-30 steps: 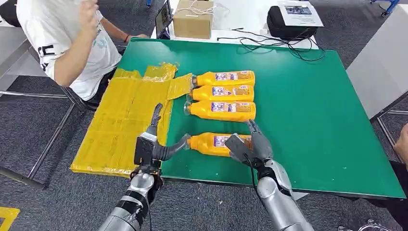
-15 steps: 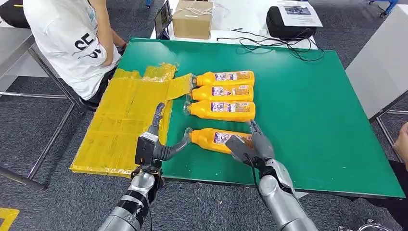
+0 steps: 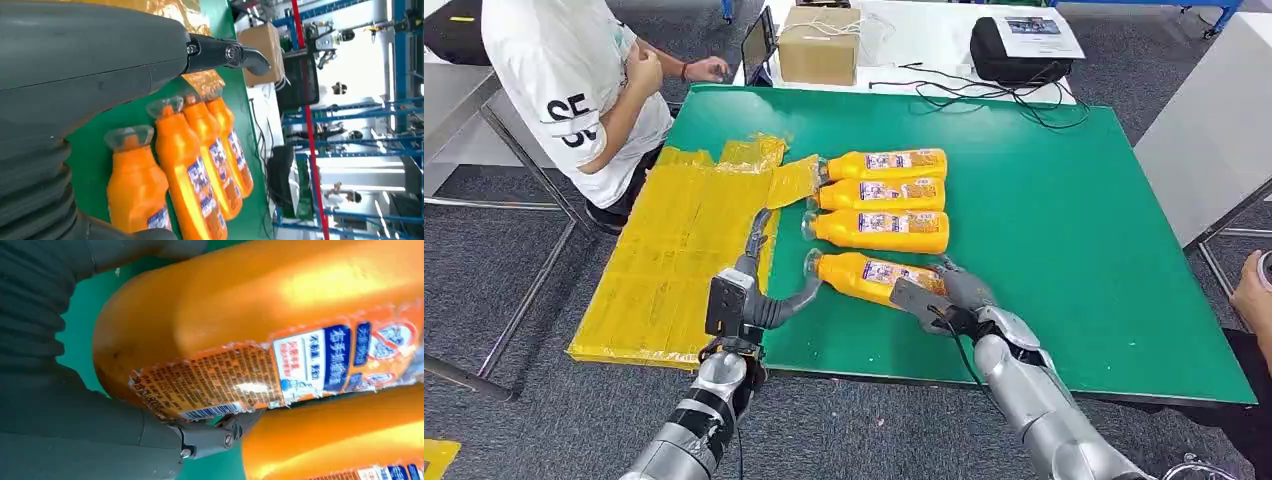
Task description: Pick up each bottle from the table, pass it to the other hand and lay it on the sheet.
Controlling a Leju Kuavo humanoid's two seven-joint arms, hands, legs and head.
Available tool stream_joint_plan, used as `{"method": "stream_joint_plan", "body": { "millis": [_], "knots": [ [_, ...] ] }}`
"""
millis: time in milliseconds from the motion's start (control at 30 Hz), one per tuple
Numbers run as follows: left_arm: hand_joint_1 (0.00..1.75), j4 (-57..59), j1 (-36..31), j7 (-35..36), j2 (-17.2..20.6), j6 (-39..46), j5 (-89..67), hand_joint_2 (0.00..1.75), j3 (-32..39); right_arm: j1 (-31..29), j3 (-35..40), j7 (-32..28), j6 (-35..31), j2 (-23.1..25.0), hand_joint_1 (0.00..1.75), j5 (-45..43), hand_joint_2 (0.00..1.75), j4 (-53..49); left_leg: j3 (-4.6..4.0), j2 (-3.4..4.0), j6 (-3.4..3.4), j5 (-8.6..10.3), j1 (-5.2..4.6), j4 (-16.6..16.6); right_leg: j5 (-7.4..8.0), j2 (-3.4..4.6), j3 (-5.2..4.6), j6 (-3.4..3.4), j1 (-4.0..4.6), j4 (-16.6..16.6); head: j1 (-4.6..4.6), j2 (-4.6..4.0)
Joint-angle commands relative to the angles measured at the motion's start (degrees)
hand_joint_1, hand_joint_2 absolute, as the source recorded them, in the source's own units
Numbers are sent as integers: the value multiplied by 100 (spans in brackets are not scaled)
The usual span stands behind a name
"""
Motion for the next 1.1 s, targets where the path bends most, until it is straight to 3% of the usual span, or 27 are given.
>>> {"method": "stream_joint_plan", "body": {
  "millis": [33,333,433,500,633,700,1100],
  "knots": [
    [0,644,-402,17,118,-157,127,175,-117,-304,604,-160,566,-241,175,-106,175,1197,15,-17,-6,5,8,-6,2,-16,23,-6,9,-9,0,0],
    [0,747,-476,17,149,-162,205,175,-120,-346,470,-329,608,-233,175,-663,175,1090,34,-15,-2,4,7,-6,-2,-13,47,-2,6,-7,0,0],
    [0,771,-502,17,247,71,154,175,-85,-42,115,-440,-108,-32,175,-1420,175,352,33,-13,-3,3,7,-5,-3,-10,45,-3,7,-5,-2,0],
    [0,760,-500,17,273,34,160,175,-68,40,157,-300,-112,-2,175,-1446,175,166,32,-12,-6,3,10,-7,-2,-8,46,-6,10,-7,-2,0],
    [0,783,-539,271,311,296,-208,175,129,1033,-250,-531,-1080,471,175,-2056,175,-1607,21,-8,-5,2,6,-6,-1,-1,33,-5,7,-3,-4,0],
    [0,654,-509,467,317,336,-267,175,254,1360,-233,-508,-1530,690,175,-1951,175,-2132,23,-1,-10,-4,13,-5,-6,6,33,-10,14,-2,0,0],
    [0,622,-489,497,307,329,-280,175,262,1377,-237,-476,-1554,630,175,-1931,175,-2198,-30,-17,-4,-3,9,3,-11,-3,-11,-4,7,10,0,0]
  ]
}}
